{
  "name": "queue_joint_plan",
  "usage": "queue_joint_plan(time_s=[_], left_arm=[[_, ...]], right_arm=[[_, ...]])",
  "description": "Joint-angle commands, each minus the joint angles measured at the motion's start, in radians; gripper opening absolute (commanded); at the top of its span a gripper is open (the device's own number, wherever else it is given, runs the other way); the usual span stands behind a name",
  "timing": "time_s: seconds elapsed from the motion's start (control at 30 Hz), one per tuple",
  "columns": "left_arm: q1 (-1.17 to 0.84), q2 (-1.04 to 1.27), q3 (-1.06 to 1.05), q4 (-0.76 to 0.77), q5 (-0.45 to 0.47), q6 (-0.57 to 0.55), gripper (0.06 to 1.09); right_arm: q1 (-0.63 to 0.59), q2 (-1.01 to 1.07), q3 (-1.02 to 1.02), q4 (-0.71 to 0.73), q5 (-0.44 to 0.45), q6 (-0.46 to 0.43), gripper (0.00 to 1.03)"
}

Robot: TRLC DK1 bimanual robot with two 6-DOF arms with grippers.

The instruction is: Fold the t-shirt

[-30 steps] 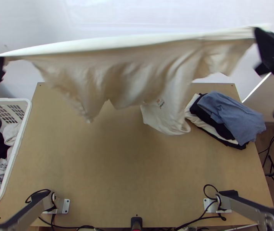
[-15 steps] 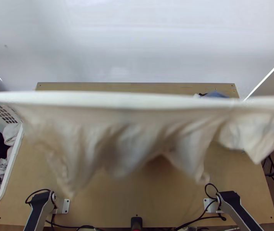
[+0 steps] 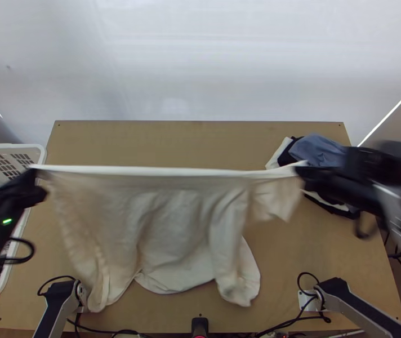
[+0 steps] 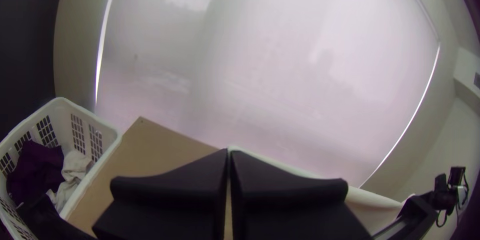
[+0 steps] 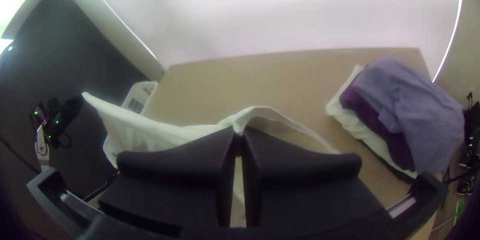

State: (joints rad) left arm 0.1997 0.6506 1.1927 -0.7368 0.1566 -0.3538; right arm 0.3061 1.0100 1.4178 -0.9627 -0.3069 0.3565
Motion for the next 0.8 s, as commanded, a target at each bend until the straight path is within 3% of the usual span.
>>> queue_joint_plan(time_s=[0.0, 0.1, 0.37, 0.77], left_arm=[[-0.092, 0.063, -0.309, 0.108, 0.015, 0.136, 0.09], [-0.111, 0.152, -0.358, 0.182, 0.015, 0.162, 0.09], [-0.118, 0.48, -0.315, 0.389, 0.004, 0.174, 0.09], [-0.141, 0.741, -0.143, 0.442, -0.084, 0.165, 0.09]], right_arm=[[0.157, 0.302, -0.171, 0.205, -0.028, 0.03, 0.03], [0.168, 0.481, -0.114, 0.285, -0.028, -0.002, 0.03], [0.179, 0.908, 0.219, 0.312, -0.026, -0.053, 0.03], [0.162, 1.309, 0.675, 0.312, -0.011, -0.05, 0.03]])
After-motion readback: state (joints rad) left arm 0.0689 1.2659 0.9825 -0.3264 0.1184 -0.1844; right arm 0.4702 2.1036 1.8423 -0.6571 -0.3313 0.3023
